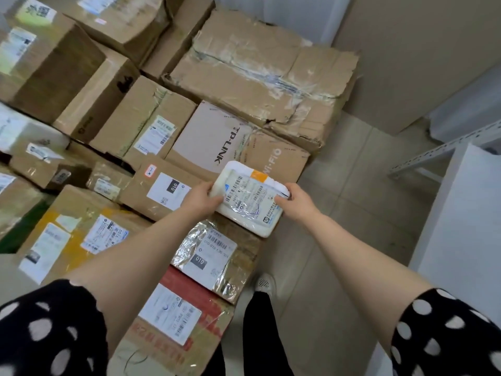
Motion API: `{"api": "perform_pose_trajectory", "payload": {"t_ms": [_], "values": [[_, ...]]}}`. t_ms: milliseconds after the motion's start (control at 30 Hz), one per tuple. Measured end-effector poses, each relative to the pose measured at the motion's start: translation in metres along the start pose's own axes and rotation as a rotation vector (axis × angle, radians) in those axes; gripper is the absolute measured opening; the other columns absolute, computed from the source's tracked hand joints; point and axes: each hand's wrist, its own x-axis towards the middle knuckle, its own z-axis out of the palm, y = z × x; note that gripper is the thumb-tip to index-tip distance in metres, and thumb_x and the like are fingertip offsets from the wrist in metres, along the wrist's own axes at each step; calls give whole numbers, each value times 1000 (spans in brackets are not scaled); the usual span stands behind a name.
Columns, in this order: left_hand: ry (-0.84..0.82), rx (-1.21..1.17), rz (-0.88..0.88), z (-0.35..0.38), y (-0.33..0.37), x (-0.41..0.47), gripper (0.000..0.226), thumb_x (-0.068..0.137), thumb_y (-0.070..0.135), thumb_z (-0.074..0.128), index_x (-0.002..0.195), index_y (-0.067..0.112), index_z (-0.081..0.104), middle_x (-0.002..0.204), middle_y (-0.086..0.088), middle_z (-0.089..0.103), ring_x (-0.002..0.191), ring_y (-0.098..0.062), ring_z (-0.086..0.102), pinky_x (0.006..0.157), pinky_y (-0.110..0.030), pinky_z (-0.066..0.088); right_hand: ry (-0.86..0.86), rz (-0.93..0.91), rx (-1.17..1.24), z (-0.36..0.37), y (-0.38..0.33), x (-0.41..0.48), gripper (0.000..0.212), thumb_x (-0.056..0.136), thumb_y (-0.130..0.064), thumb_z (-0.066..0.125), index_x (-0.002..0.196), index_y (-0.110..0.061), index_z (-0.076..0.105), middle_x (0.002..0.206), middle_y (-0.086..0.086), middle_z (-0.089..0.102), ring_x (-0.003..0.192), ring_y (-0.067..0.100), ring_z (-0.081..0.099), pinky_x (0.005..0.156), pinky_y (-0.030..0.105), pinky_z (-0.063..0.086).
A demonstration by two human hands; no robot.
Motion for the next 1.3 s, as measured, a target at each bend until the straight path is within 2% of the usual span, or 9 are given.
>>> {"api": "perform_pose_trajectory", "payload": {"t_ms": [100, 233, 400, 567, 633, 733, 867, 967, 1300], "values": [[-27, 51, 10, 2, -3, 4, 35, 96, 19, 51, 129, 8, 53, 119, -12, 61, 102, -28, 58, 82, -36, 47, -14, 16, -74, 2, -2, 1, 39, 95, -17, 49, 132, -8, 45, 123, 12, 57, 111, 28, 56, 93, 41, 47], [-76, 161, -1, 8, -6, 8, 33, 98, 21, 48, 128, 6, 47, 117, -13, 58, 98, -26, 55, 83, -37, 45, -21, 44, -130, 7, -1, 1, 35, 99, -16, 41, 133, -6, 43, 125, 14, 55, 112, 29, 52, 88, 32, 42], [-131, 259, 7, 10, -9, 10, 48, 99, 20, 45, 143, 7, 29, 120, -13, 55, 103, -29, 58, 87, -42, 49, -10, 59, -178, 11, -1, 3, 28, 100, -16, 36, 123, -4, 44, 122, 16, 55, 98, 26, 49, 73, 28, 36], [-79, 243, 35, 4, -8, 5, 33, 97, 20, 49, 125, 5, 42, 118, -14, 57, 94, -27, 55, 78, -37, 47, 12, 79, -130, 10, -4, -5, 31, 99, -18, 36, 127, -7, 41, 122, 13, 55, 95, 24, 49, 80, 32, 41], [-53, 236, 65, -2, -4, 0, 39, 96, 19, 51, 132, 8, 39, 124, -13, 55, 102, -29, 56, 78, -35, 44, 47, 80, -92, 8, -7, -14, 33, 98, -21, 40, 129, -9, 41, 126, 11, 54, 101, 25, 51, 84, 33, 43], [-31, 247, 127, -13, 7, -14, 52, 94, 21, 54, 141, 11, 34, 130, -12, 55, 112, -31, 55, 86, -39, 48, 98, 82, -66, 2, -15, -39, 45, 98, -24, 45, 139, -9, 36, 139, 10, 47, 122, 27, 48, 89, 30, 39], [-19, 351, 306, -27, 33, -43, 64, 94, 25, 55, 149, 15, 24, 142, -9, 47, 124, -29, 49, 95, -38, 44, 225, 81, -49, -10, -23, -90, 52, 99, -26, 46, 142, -1, 32, 147, 15, 38, 133, 28, 37, 97, 28, 34], [-28, 442, 464, -36, 51, -70, 71, 94, 30, 55, 152, 21, 16, 150, -6, 38, 132, -27, 42, 101, -38, 41, 335, 119, -40, -14, -19, -138, 60, 98, -33, 47, 147, -5, 25, 152, 14, 30, 139, 27, 31, 104, 29, 30], [-50, 852, 1138, -28, 68, -239, 78, 88, 43, 56, 152, 24, 15, 151, -5, 35, 135, -28, 37, 108, -40, 33, 821, 221, -12, 37, 11, -365, 76, 92, -46, 55, 148, -6, 24, 153, 15, 28, 140, 27, 29, 111, 35, 27]]}}
